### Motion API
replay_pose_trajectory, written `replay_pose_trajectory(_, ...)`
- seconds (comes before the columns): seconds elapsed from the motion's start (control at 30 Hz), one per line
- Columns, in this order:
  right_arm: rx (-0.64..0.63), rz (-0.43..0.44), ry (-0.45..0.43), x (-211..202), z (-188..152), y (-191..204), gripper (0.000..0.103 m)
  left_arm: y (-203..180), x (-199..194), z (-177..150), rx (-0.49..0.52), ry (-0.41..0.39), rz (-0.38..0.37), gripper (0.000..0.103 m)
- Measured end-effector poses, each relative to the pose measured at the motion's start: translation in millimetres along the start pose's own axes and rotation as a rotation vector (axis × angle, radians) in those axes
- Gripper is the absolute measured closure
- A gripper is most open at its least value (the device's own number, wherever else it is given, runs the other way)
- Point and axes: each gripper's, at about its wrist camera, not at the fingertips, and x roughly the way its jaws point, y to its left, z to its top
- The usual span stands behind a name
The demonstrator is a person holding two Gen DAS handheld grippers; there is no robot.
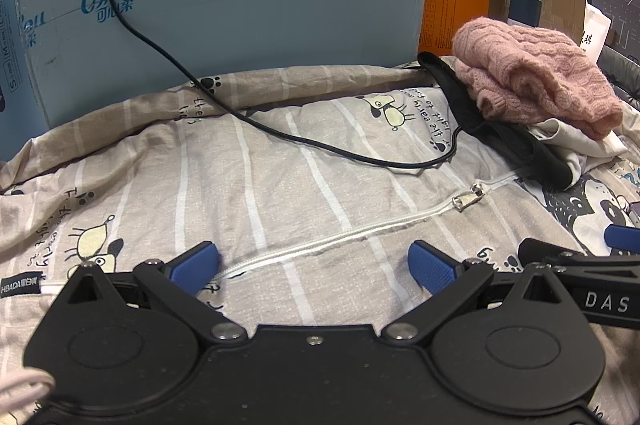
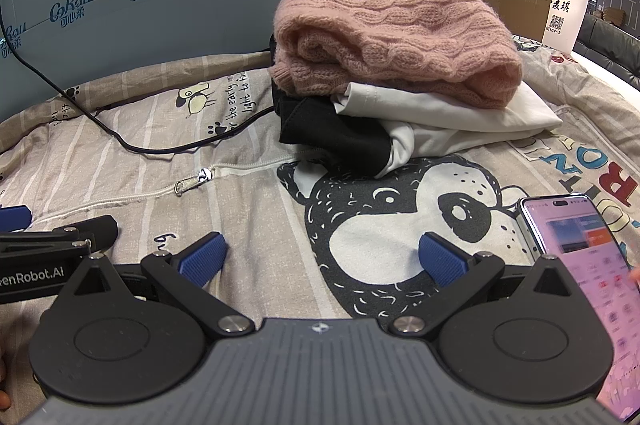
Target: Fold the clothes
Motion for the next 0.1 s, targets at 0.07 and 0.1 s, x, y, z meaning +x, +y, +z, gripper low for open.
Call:
replay_pose_trajectory(0.07, 0.0, 0.0, 0.0, 0.0, 0.0, -0.1, 0.0, -0.2, 0.0, 0.0, 0.0, 0.0, 0.0, 0.0)
replay_pose_trajectory(0.1, 0.0, 0.0, 0.0, 0.0, 0.0, 0.0, 0.0, 0.0, 0.0, 0.0, 0.0, 0.0, 0.0, 0.0)
